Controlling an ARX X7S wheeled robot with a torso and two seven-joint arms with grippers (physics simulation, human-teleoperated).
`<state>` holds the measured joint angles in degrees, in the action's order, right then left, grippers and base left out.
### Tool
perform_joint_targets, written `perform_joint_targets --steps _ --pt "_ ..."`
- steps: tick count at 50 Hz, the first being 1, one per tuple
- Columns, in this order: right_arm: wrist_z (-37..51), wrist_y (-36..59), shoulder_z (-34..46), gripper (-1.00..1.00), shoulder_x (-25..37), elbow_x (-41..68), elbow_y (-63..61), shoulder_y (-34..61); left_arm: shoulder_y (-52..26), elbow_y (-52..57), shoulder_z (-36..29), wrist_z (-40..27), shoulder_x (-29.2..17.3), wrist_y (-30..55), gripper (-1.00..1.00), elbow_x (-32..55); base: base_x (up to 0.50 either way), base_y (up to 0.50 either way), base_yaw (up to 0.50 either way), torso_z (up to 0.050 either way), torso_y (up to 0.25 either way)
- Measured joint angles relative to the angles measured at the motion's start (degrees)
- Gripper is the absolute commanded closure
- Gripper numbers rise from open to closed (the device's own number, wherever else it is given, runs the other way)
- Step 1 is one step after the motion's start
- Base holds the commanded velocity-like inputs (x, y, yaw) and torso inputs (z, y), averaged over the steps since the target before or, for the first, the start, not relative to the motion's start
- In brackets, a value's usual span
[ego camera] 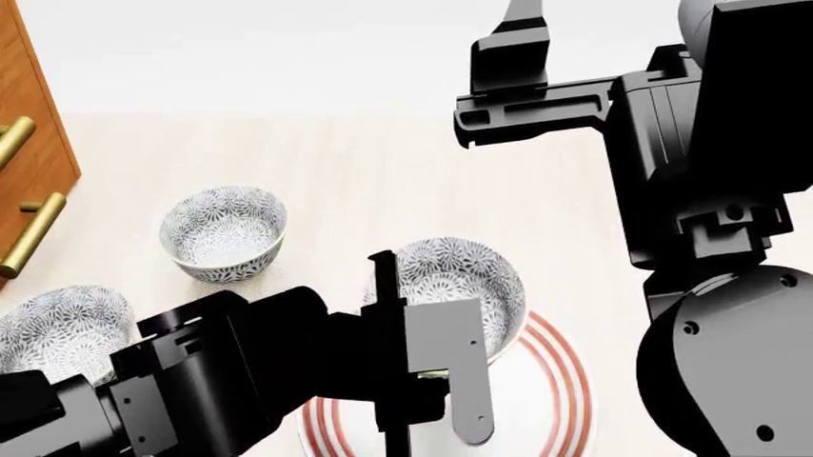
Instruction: Put the bowl at the front on the plate.
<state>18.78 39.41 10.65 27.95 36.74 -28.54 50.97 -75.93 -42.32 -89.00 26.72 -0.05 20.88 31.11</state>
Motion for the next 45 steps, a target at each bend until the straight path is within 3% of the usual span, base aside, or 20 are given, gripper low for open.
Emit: perform_joint_targets --steps 45 --pt "-0.2 -1.3 0.6 -1.0 0.0 -0.1 1.1 -0.5 3.4 0.6 -0.1 -0.3 0.0 -1.0 1.0 -2.0 0.0 0.0 0.0 0.0 0.0"
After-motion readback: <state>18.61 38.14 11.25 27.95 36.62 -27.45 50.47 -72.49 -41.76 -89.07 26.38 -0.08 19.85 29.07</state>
